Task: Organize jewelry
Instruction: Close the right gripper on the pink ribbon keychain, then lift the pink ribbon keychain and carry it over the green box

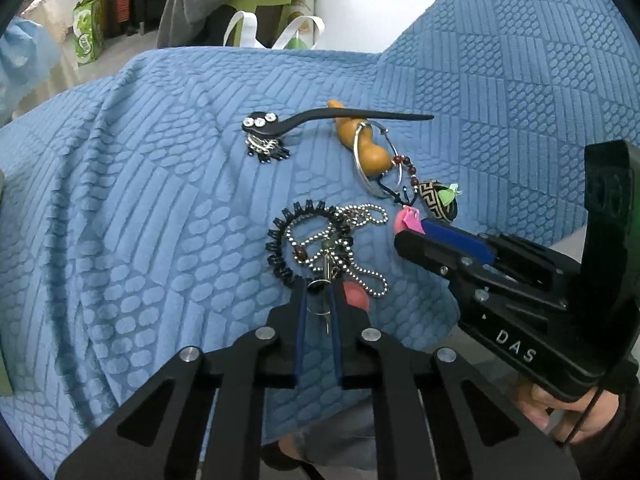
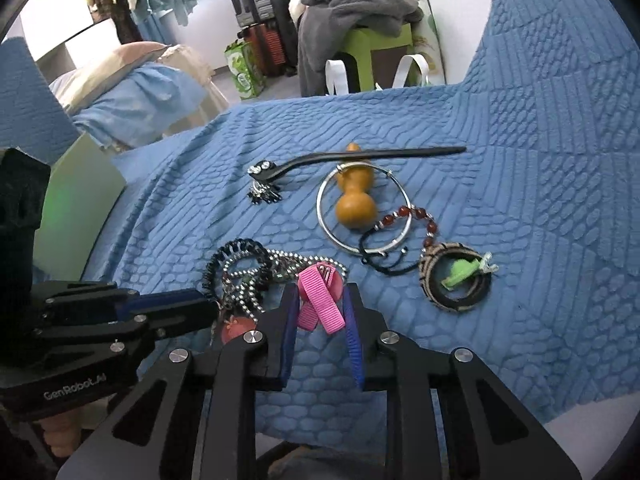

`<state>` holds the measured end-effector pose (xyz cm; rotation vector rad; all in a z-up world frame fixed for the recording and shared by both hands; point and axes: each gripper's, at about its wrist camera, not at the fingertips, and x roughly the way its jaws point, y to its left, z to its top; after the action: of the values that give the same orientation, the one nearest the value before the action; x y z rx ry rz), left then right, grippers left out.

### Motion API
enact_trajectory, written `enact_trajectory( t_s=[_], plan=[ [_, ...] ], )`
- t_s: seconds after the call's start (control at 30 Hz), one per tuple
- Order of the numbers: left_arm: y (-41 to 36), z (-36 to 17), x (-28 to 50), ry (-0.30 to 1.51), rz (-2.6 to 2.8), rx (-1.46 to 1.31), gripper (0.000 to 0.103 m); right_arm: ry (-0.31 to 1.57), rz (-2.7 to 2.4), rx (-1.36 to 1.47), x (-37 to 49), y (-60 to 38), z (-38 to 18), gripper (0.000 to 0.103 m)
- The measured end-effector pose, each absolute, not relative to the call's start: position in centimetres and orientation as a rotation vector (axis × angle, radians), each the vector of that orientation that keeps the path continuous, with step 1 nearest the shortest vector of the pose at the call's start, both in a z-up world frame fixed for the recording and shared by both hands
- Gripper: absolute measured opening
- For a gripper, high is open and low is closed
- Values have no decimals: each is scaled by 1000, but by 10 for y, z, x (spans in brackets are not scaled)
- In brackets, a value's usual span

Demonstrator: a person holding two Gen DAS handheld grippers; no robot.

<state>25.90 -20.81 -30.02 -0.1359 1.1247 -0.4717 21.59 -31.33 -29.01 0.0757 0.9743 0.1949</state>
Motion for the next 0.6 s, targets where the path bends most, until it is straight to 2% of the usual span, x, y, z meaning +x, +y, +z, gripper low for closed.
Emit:
enact_trajectory(
  t_s=[0.17, 0.27, 0.3, 0.47, 0.53, 0.6],
  plan=[
    [-217, -299, 258, 1106, -452, -91, 14, 973, 186, 67, 211, -313, -290, 20],
    [-221, -302, 259, 1117, -439, -61, 33, 968, 179, 78, 210, -315, -289, 20],
    [-222, -303, 259, 1113, -438, -66, 33, 966, 178, 82, 210, -316, -289, 20],
    [-223, -304, 258, 1097, -426, -56, 33, 966, 175, 90, 208, -319, -288, 20],
    [-224, -304, 258, 1093, -430, -53, 27, 968, 176, 94, 207, -319, -288, 20],
    [-226, -305, 259, 1098, -444, -68, 12, 967, 179, 96, 207, -318, -287, 20]
  ],
)
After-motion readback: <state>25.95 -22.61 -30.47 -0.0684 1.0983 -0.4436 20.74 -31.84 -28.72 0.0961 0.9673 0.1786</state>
